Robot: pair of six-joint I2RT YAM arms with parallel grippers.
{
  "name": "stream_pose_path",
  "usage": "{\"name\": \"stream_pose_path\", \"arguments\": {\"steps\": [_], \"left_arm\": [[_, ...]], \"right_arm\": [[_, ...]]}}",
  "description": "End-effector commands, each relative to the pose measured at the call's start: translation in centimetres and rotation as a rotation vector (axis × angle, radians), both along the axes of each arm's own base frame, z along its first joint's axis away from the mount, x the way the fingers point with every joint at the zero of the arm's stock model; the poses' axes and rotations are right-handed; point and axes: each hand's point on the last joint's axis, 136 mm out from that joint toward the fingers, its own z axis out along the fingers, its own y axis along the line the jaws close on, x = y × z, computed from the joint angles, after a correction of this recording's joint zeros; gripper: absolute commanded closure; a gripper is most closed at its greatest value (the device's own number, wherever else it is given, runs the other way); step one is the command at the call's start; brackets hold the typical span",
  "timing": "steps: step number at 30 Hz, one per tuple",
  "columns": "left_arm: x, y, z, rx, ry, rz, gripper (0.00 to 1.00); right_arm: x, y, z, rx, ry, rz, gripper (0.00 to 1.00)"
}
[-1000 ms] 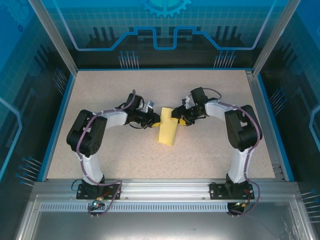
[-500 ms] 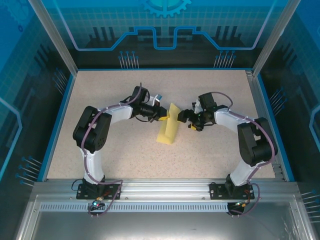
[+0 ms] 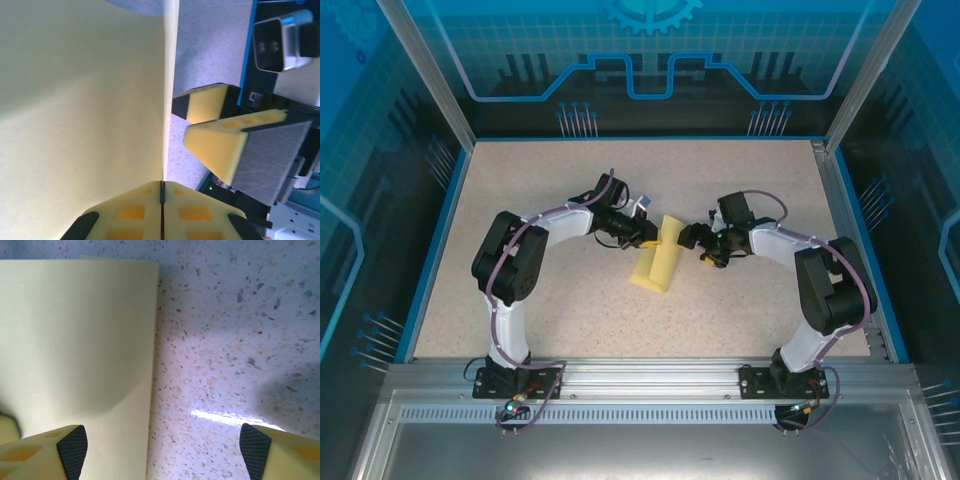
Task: Fold a paper plane with a square sheet of paper (pick it up from the middle)
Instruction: First fold in half a square sheet of paper at the center of the table.
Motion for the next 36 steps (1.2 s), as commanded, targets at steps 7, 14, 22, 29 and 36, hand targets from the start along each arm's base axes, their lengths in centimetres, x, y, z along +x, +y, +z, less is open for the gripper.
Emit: {"name": "stream_pose_path", "arguments": {"steps": [7, 14, 22, 29, 36], "left_arm": [[1.9, 2.1, -1.1, 0.052, -0.003, 0.061, 0.91], [1.9, 2.6, -2.1, 0.074, 0.005, 0.053, 0.9], [2.0, 2.6, -2.5, 0.085, 0.005, 0.049, 0.88], [2.2, 2.6, -2.5, 0.084, 0.001, 0.051, 0.87], [2.4, 3.0, -2.7, 0.119, -0.006, 0.067, 0.77]], "right_arm": [[-0.4, 3.5, -0.1, 0.037, -0.004, 0.04, 0.23], [0.5, 4.6, -0.8, 0.037, 0.014, 0.052, 0.33], [1.0, 5.0, -0.7, 0.011, 0.016, 0.119, 0.37], [0.6, 5.0, -2.3, -0.012, 0.057, 0.128, 0.41], [0.5, 4.4, -2.7, -0.056, 0.063, 0.116, 0.42]]}}
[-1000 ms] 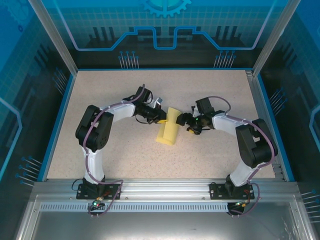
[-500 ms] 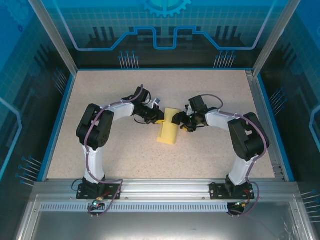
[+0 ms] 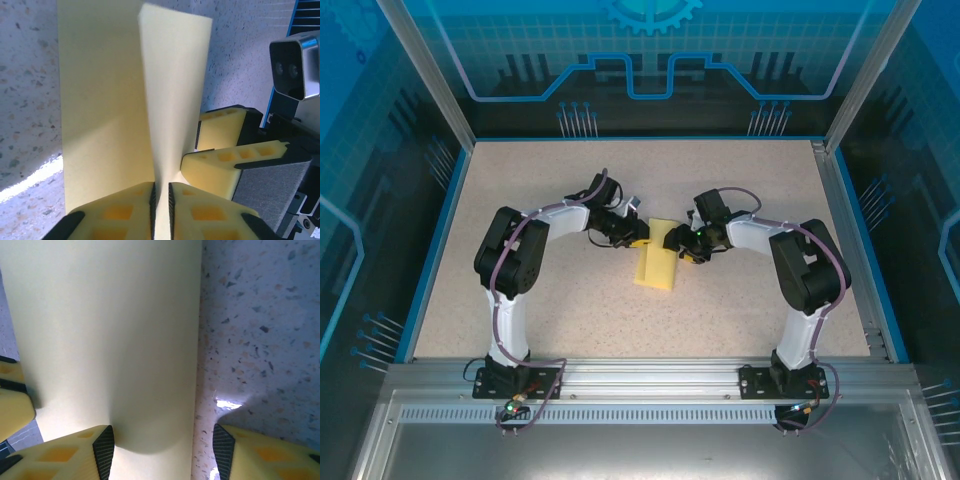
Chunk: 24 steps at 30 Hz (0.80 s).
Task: Fold a paper plane with a square sheet of paper (pick it up from the middle)
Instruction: First fold in half a square sheet of paper at the center of the table.
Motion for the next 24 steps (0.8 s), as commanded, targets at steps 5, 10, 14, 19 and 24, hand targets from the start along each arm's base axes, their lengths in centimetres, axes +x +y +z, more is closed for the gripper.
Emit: {"name": "stream_pose_path", "arguments": {"steps": [5, 10, 14, 19, 24], "left_arm": [[0.9, 2.3, 1.0, 0.141, -0.069, 0.079, 0.63], [1.2, 4.8, 2.7, 0.232, -0.151, 0.187, 0.57], [1.0, 5.5, 3.2, 0.233, -0.163, 0.216, 0.57], [0.1, 3.7, 3.1, 0.112, -0.12, 0.159, 0.59], [-1.1, 1.4, 2.6, 0.022, -0.076, 0.067, 0.65]], "right_arm": [[-0.6, 0.0, -0.5, -0.101, 0.028, 0.006, 0.39], [-0.3, -0.3, -0.8, -0.205, 0.044, -0.018, 0.37], [-0.4, -0.5, -1.1, -0.283, 0.081, -0.024, 0.36], [-0.2, 0.1, -1.0, -0.302, 0.079, -0.019, 0.35], [-0.3, 0.5, -1.1, -0.295, 0.084, 0.001, 0.34]]}}
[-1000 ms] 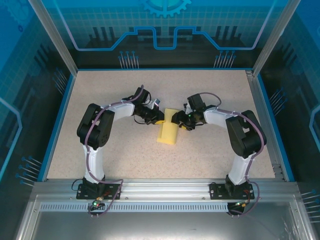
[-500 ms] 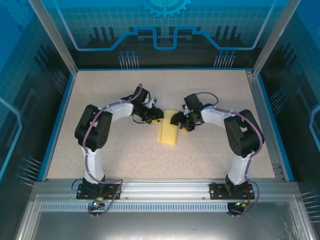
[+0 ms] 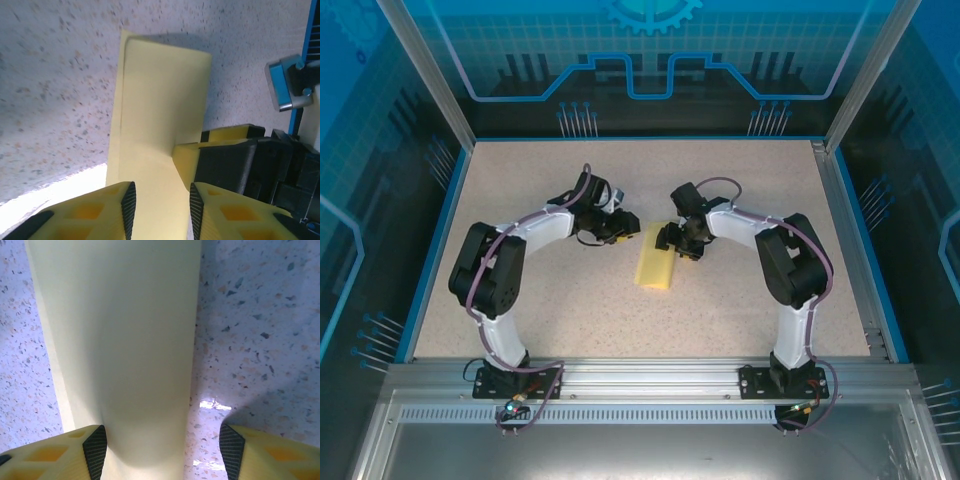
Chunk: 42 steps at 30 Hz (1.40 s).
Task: Fold a paper plane with a square sheet of paper (pick it up from the middle)
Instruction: First fold in half a square sheet of paper at the center of the table.
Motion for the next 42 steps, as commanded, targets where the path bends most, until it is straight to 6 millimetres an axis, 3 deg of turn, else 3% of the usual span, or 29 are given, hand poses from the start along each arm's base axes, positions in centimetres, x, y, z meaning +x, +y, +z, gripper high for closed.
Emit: {"name": "stream_pose_path", "arguments": {"steps": [1, 4, 8, 15, 25, 33, 42], "left_arm": [[-1.1, -2.1, -0.3, -0.085, 0.042, -0.077, 0.66], [-1.7, -3.3, -1.1, -0.093, 0.077, -0.11, 0.72], [-1.9, -3.2, -3.0, -0.076, 0.139, -0.073, 0.78], [-2.0, -4.0, -3.9, -0.091, 0.158, -0.081, 0.79], [-2.1, -3.1, -6.4, -0.012, 0.191, -0.059, 0.82], [-2.1, -2.7, -6.8, 0.018, 0.189, -0.061, 0.82], [-1.9, -2.7, -6.7, 0.025, 0.182, -0.063, 0.82]], "right_arm": [[-0.7, 0.0, -0.8, -0.028, 0.041, 0.007, 0.34], [-0.6, 0.3, -0.8, -0.008, 0.045, 0.0, 0.34], [-0.5, 0.6, -0.5, 0.013, 0.038, -0.014, 0.35], [-0.5, 1.0, -0.9, 0.051, 0.05, -0.026, 0.35], [-0.4, 1.2, 0.2, 0.1, 0.026, -0.027, 0.33], [-0.6, 0.2, 2.2, 0.107, -0.02, 0.014, 0.29], [-1.1, -1.1, 1.7, 0.096, -0.019, 0.031, 0.41]]}}
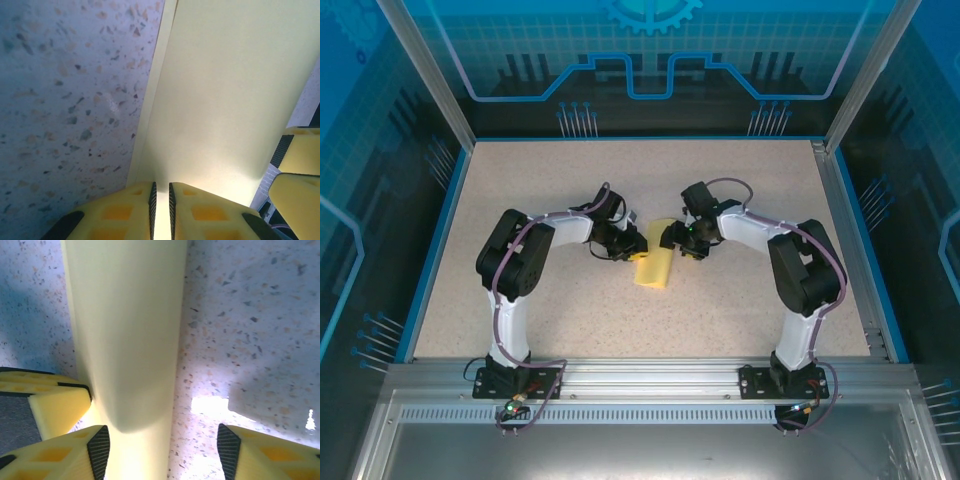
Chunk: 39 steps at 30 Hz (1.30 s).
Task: Fold a paper plane with a square sheet of paper (pick it up from the middle)
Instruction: First fold in half a square sheet of paper at the center of the table, then hold the square sheet of paper at the center of the table.
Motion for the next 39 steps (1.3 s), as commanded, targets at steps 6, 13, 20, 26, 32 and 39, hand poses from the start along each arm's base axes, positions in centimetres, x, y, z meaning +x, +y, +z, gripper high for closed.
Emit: {"name": "stream_pose_path", "arguments": {"steps": [6, 13, 20, 26, 32, 39], "left_arm": [[0.1, -0.4, 0.4, 0.003, -0.009, -0.03, 0.81], [0.0, 0.1, 2.4, 0.013, -0.07, -0.017, 0.68], [0.8, 3.0, 6.0, 0.12, -0.224, 0.091, 0.59], [1.3, 5.6, 6.8, 0.154, -0.25, 0.191, 0.58], [1.0, 6.1, 6.5, 0.155, -0.237, 0.196, 0.57], [1.3, 5.8, 6.6, 0.132, -0.234, 0.191, 0.57]], "right_arm": [[-0.6, 0.3, -1.0, 0.033, 0.041, 0.038, 0.43], [-0.9, -0.7, -2.0, -0.045, 0.066, 0.04, 0.42], [-0.6, -1.0, -2.0, -0.066, 0.072, 0.009, 0.41], [-0.4, -1.5, -1.9, -0.128, 0.088, 0.026, 0.41], [-0.7, -0.6, -1.6, -0.123, 0.082, 0.12, 0.41], [-1.1, -0.2, -2.1, -0.136, 0.102, 0.155, 0.39]]}}
